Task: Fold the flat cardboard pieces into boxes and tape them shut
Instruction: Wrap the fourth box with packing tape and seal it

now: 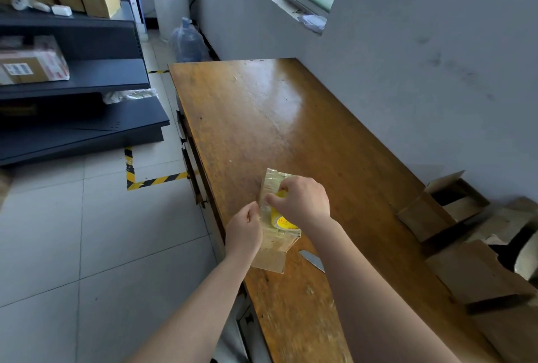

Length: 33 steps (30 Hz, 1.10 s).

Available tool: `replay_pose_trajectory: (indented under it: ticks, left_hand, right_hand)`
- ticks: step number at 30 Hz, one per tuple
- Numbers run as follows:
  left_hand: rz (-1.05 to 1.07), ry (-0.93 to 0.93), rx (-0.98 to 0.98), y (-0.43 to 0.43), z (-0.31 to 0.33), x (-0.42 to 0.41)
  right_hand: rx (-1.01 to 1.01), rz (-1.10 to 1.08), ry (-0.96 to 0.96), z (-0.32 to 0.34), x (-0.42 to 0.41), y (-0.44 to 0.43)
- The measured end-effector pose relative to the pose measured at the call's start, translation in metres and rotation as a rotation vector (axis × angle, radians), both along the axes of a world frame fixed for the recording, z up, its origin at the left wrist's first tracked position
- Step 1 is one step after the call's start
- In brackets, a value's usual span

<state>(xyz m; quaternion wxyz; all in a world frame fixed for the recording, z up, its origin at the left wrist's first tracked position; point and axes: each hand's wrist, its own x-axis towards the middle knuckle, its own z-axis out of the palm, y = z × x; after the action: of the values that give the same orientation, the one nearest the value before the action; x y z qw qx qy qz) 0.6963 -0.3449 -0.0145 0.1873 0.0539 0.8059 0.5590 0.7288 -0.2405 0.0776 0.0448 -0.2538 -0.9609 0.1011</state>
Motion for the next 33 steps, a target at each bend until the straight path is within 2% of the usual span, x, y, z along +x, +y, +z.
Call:
replay_pose_trajectory:
  ticks: [3, 5, 13, 16, 21, 25, 33]
  left_hand:
    - [0.038, -0.164, 0.082, 0.009, -0.001, -0.005]
    - [0.034, -0.206, 0.090, 0.012, -0.005, -0.005]
    - [-0.036, -0.037, -0.063, 0.019, -0.012, -0.013]
    - [-0.053, 0.023, -0.126, 0.019, -0.013, -0.016]
    - [-0.084, 0.017, -0.104, 0.020, -0.017, -0.019]
    - [-0.095, 0.056, -0.126, 0.020, -0.018, -0.020]
    - [-0.098, 0.119, -0.164, 0.020, -0.022, -0.018]
  right_hand:
    - [-0.072, -0.003, 0.035, 0.001, 0.005, 0.005]
    - [-0.168, -0.003, 0.076, 0.003, 0.007, 0.010]
    - [-0.436, -0.089, 0.123, -0.003, 0.021, 0.032]
    - [-0.424, -0.082, 0.123, -0.003, 0.024, 0.037]
    - [-0.290, -0.115, 0.136, -0.009, 0.036, 0.048]
    - [-0.124, -0.159, 0.014, -0.017, 0.055, 0.064]
    - [-0.090, -0.230, 0.001, -0.040, 0.068, 0.069]
